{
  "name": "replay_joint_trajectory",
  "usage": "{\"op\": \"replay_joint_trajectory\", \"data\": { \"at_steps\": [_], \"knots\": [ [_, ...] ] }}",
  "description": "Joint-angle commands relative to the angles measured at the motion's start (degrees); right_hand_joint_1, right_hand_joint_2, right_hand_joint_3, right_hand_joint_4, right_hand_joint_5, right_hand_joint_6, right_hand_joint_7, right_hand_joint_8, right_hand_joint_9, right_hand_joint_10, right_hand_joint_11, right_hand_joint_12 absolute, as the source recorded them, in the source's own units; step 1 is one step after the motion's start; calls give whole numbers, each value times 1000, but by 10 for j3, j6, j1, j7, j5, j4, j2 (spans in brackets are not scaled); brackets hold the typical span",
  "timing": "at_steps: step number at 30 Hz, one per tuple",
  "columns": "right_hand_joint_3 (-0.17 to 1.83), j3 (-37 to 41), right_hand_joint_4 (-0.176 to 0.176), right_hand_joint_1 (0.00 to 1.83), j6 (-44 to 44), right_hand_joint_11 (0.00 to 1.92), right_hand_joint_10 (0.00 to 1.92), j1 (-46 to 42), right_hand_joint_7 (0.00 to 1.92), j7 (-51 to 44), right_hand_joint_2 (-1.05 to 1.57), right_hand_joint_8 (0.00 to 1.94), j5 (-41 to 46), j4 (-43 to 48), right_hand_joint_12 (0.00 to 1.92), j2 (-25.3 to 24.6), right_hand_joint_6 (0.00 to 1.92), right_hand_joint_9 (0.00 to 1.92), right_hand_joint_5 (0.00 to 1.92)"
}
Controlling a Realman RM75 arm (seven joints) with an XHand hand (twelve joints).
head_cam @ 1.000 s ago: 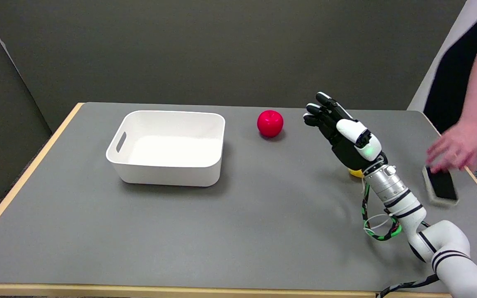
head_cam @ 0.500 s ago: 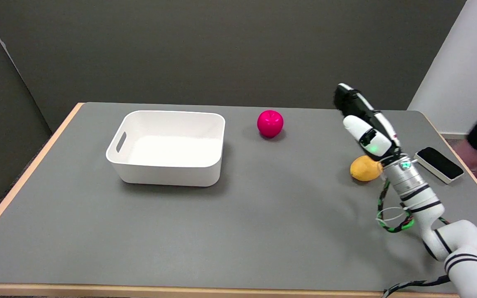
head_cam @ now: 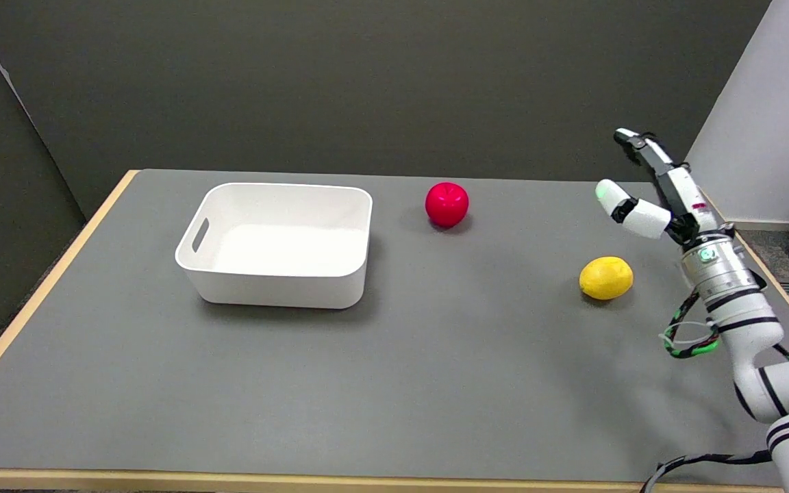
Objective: Pick up the lemon.
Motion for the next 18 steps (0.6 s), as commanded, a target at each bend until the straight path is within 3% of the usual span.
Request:
{"op": "replay_joint_trajectory", "data": {
  "at_steps": [1, 4, 7, 18],
  "knots": [
    [856, -19, -58, 634, 196, -1, 581, -30, 178, -226, 707, 285, -1, 154, 575, -8, 368, 7, 185],
    [851, -27, -60, 611, 206, -1, 604, -58, 188, -230, 696, 287, -1, 187, 640, -18, 372, 18, 191],
    [970, -22, -59, 562, 212, -1, 641, -85, 163, -223, 634, 370, -1, 209, 662, -27, 444, 14, 163],
    [958, -20, -57, 465, 177, -1, 676, -199, 201, -164, 620, 398, 0, 268, 842, -94, 457, 63, 179]
  ]
}}
